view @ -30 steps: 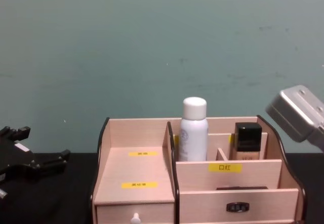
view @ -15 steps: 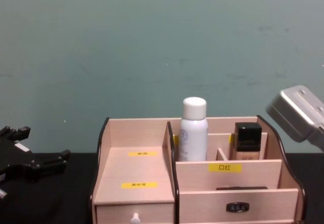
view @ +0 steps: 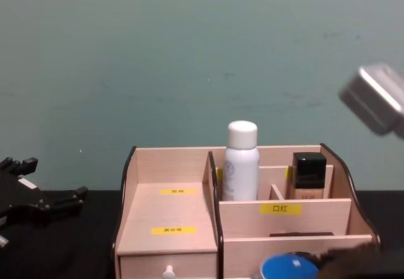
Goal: Pick up the facial cleanser and watermelon frost from the table and place them into the tiered storage box.
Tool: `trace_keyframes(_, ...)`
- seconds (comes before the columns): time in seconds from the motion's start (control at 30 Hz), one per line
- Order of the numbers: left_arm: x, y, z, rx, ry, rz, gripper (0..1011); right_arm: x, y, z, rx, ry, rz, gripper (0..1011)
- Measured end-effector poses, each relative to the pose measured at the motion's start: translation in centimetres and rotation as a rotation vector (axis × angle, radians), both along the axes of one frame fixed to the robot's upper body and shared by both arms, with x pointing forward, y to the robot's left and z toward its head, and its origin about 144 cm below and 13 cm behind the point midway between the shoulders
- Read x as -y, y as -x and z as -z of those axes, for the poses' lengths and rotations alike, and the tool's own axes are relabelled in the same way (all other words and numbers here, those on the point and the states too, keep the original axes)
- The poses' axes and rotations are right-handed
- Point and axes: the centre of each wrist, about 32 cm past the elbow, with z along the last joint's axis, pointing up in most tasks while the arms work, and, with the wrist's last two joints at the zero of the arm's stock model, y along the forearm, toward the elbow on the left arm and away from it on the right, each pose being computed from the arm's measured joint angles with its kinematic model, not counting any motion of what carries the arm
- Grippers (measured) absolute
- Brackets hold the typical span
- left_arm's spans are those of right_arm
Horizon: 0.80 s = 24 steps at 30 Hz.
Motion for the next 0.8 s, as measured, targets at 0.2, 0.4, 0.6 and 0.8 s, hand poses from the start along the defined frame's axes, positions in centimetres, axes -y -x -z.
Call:
trace_keyframes(0.2, 0.0, 0.0, 0.0, 0.0, 0.0, 0.0, 1001, -0.6, -0.1, -1.7, 0.028, -0.019, -0.031, 731)
trace_keyframes(0.4, 0.0, 0.0, 0.0, 0.0, 0.0, 0.0, 1001, -1.7, -0.4, -3.3, 0.046, -0.041, -0.068, 731)
trace_keyframes(0.6, 0.0, 0.0, 0.0, 0.0, 0.0, 0.0, 1001, -3.4, -1.4, -4.1, 0.059, -0.072, -0.089, 731)
trace_keyframes(0.8, 0.0, 0.0, 0.0, 0.0, 0.0, 0.0, 1001, -5.2, -2.6, -4.5, 0.075, -0.091, -0.097, 731)
